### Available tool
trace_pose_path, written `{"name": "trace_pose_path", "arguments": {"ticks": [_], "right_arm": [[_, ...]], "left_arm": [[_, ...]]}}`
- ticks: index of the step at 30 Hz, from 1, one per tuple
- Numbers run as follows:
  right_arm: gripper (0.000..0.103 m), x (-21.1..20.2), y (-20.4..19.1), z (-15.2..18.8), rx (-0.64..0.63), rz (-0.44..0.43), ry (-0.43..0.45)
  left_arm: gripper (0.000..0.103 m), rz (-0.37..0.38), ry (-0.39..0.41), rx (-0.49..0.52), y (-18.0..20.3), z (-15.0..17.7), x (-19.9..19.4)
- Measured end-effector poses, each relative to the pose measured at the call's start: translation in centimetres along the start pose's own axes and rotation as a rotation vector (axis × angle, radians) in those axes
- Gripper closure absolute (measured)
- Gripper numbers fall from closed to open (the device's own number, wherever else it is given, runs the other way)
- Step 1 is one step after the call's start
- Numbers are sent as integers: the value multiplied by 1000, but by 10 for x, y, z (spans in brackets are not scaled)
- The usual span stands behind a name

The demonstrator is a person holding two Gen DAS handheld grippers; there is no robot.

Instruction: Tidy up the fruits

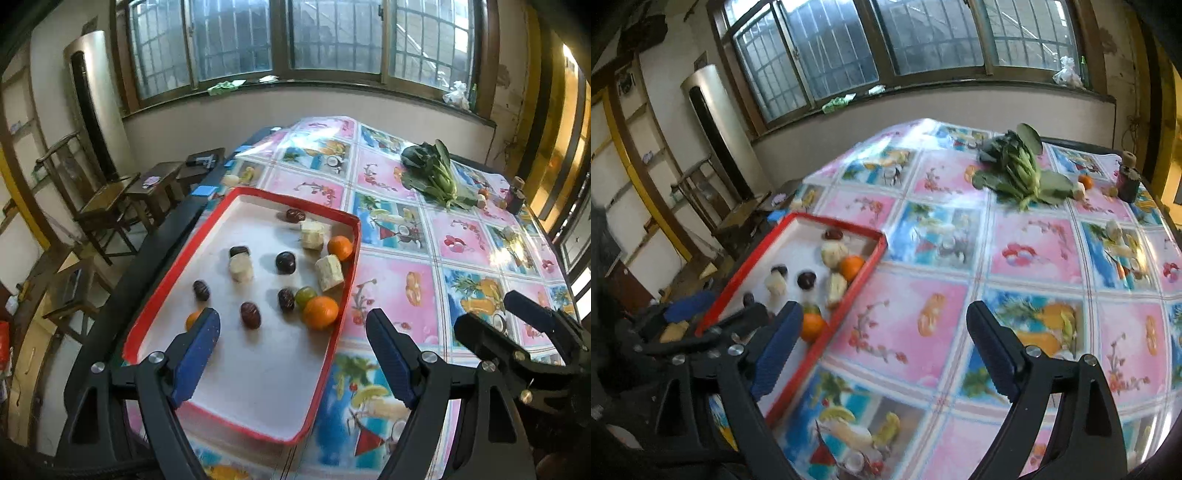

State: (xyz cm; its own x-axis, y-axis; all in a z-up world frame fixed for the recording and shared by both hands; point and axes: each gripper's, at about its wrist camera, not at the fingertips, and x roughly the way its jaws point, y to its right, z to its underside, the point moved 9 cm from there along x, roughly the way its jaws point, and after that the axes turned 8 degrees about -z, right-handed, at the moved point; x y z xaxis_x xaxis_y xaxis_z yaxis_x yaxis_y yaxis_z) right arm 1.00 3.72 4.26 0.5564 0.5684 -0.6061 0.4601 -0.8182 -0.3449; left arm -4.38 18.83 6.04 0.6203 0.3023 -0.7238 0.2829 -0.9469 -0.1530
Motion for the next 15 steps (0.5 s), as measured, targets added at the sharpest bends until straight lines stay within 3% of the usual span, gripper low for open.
{"name": "trace_pose_path", "arguments": {"ticks": [6,12,15], "right_arm": [[13,-15,-13,21,-20,-43,-17],[13,-19,-29,28,-75,-78,-38],[13,-17,-33,32,-87,-91,-56]], "left_arm": [[21,-39,-14,-17,-10,12,-15],[21,-57,-78,-37,-16,24,-5],[21,-49,-72,-46,-17,26,-6]]}}
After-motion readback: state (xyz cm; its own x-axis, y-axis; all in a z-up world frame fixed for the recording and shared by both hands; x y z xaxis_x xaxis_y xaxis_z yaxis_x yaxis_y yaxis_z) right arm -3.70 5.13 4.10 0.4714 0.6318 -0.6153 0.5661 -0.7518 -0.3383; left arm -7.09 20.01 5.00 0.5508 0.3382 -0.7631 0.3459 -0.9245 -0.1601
